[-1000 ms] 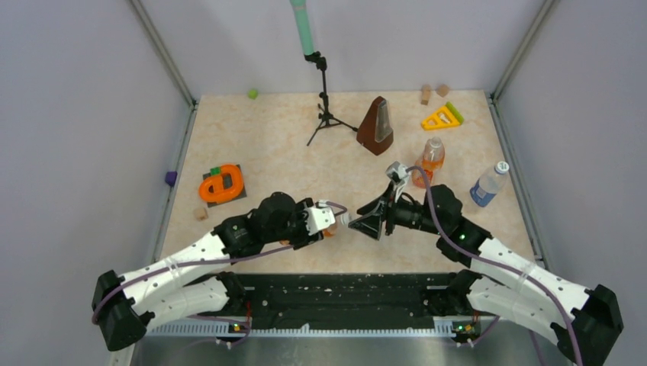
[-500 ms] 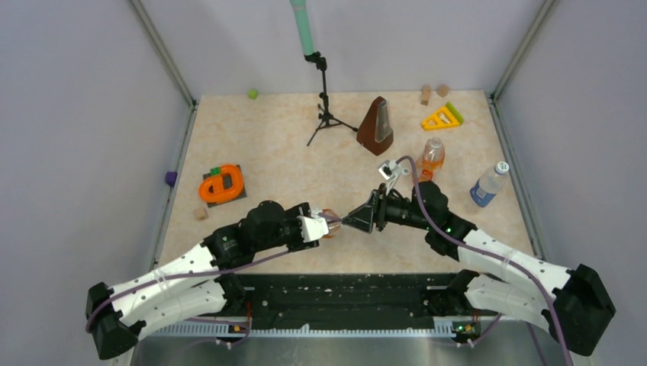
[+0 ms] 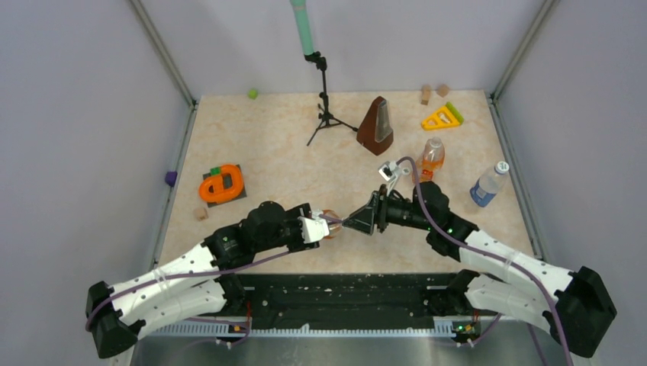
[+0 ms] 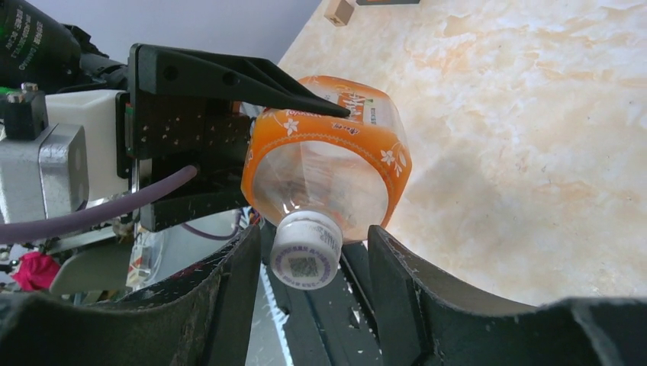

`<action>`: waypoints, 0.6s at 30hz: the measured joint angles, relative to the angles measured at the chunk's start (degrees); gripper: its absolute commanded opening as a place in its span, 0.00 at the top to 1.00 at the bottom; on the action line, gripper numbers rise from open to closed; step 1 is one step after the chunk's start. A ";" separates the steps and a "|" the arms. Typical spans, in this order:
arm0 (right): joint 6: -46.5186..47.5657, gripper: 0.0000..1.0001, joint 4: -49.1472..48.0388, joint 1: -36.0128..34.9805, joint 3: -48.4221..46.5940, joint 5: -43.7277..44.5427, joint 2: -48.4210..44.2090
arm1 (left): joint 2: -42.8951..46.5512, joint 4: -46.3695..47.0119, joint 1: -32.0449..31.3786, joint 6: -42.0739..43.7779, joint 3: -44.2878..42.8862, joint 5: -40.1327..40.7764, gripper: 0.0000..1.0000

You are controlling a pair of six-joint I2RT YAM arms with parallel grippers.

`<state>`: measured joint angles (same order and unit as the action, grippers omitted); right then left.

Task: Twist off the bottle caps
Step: Unscrew the bottle cap from the plastic bottle.

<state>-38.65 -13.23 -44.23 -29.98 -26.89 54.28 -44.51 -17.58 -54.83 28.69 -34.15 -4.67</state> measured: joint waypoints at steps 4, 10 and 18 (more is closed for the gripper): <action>1.01 0.51 2.25 0.00 0.00 0.90 -2.32 | 0.00 0.00 -0.04 0.00 0.00 0.04 1.00; 1.57 0.52 3.54 0.00 0.00 0.90 -3.26 | 0.00 0.00 -0.28 0.00 0.00 0.09 1.00; 1.55 0.63 3.19 0.00 0.00 -0.66 -2.01 | -0.04 -0.15 -0.42 -0.02 0.00 0.39 1.00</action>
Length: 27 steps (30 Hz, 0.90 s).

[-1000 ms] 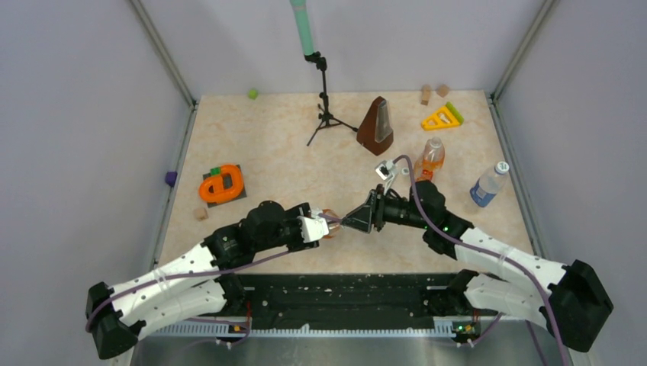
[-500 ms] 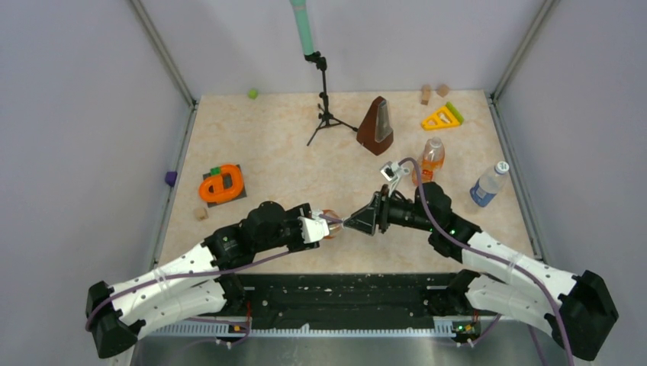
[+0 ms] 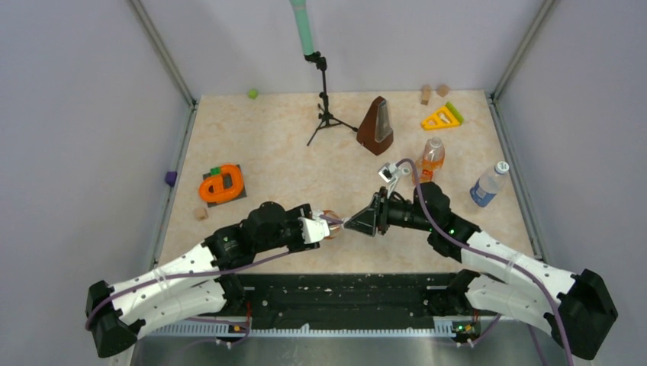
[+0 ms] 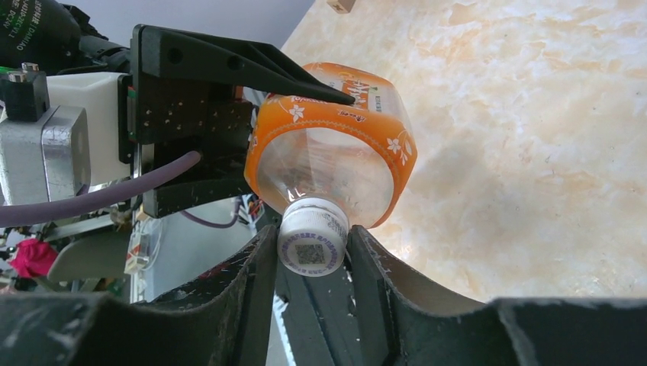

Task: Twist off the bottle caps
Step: Unscrew the bottle cap from the plastic bottle.

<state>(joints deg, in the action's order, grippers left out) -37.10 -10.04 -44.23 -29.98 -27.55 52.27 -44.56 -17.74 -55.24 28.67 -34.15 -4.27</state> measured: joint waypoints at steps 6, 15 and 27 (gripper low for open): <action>0.35 0.81 -0.20 0.00 0.00 -0.35 0.00 | -0.09 0.04 -0.02 0.00 0.00 0.07 1.00; 6.29 0.95 0.42 0.13 -0.04 -1.86 0.04 | -3.15 -3.89 -0.31 -4.00 -3.15 0.42 1.00; 20.68 1.00 3.65 0.26 -3.15 -5.60 -0.20 | -4.13 -9.05 -0.59 -8.87 -7.45 -0.33 1.00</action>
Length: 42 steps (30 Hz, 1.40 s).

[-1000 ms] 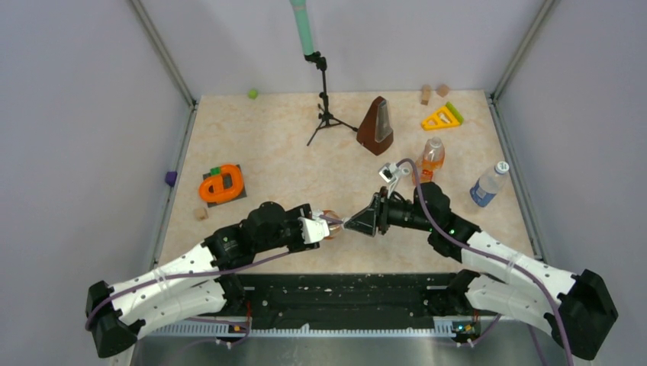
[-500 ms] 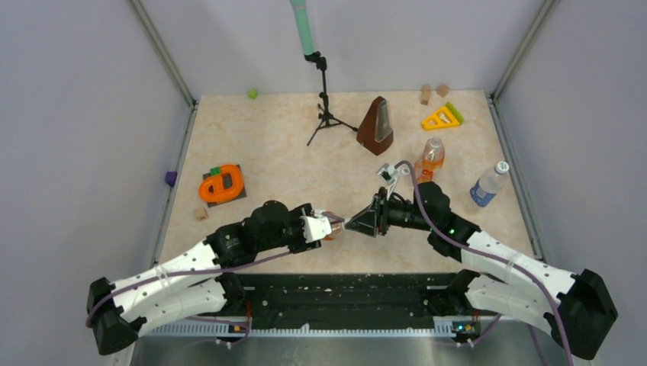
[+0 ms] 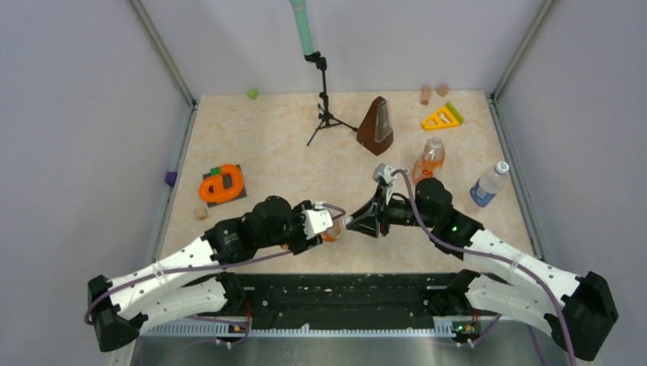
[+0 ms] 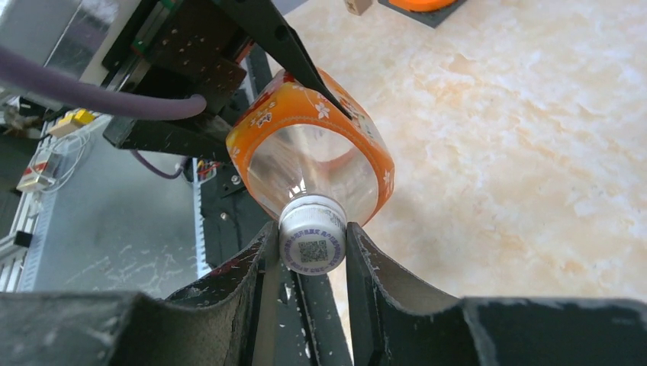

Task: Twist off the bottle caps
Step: Unscrew the bottle cap from the plastic bottle.

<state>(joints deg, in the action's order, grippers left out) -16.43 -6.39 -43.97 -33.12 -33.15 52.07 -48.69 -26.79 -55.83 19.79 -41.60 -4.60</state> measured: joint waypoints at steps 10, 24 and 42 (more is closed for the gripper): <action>7.39 1.00 -0.50 0.00 -1.27 -6.21 -2.03 | 2.58 -2.34 0.13 -2.19 -1.81 -4.00 1.00; 8.79 0.41 2.60 -0.15 -1.79 -3.80 -3.58 | 1.29 -1.09 0.37 -1.29 -2.64 -1.46 1.00; -17.25 0.48 -4.33 -0.24 -0.59 14.27 -2.58 | 4.79 7.28 -0.02 8.28 4.31 0.98 1.00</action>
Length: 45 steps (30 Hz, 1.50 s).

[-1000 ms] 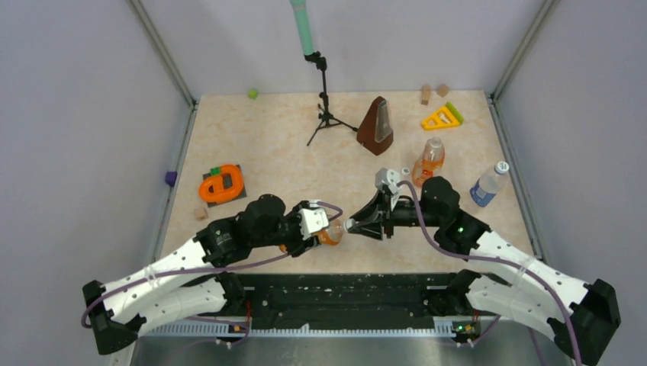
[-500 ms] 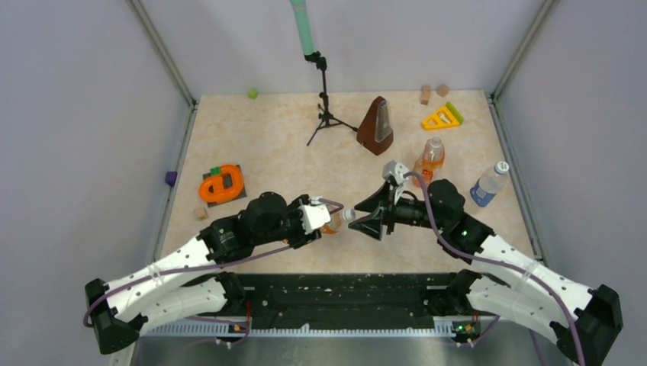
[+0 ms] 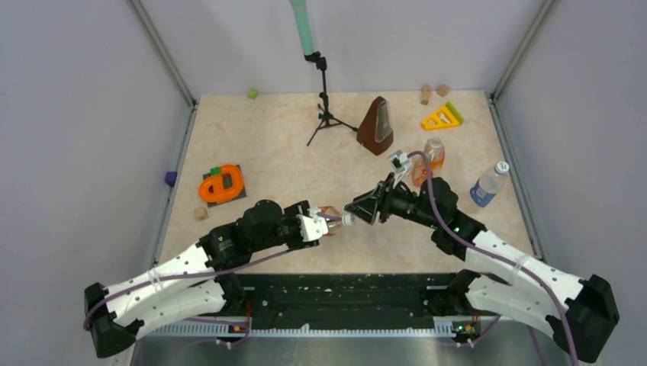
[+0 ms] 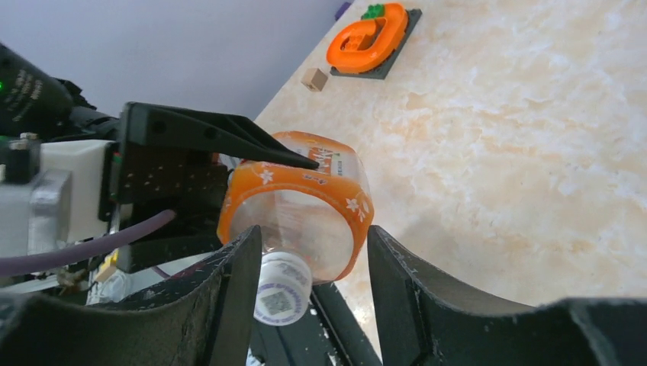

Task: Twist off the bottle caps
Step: Unscrew the bottle cap from the plastic bottle.

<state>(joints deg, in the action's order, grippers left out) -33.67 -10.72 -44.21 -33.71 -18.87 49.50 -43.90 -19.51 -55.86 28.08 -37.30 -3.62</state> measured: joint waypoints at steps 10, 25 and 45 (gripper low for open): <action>-3.43 0.44 0.02 0.00 -0.02 -2.25 2.84 | 0.24 1.51 -0.50 0.66 0.50 0.31 1.00; -0.02 0.50 5.40 0.00 -0.04 -6.21 -1.57 | -0.37 1.97 -0.90 1.22 0.57 1.09 1.00; 4.15 0.93 7.85 0.00 -0.09 -7.45 0.07 | -2.54 2.86 -1.03 1.70 0.76 1.42 1.00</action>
<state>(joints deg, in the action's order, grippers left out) -29.52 -2.87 -44.21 -33.80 -26.33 49.56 -46.44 -16.64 -56.88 29.78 -36.53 -2.20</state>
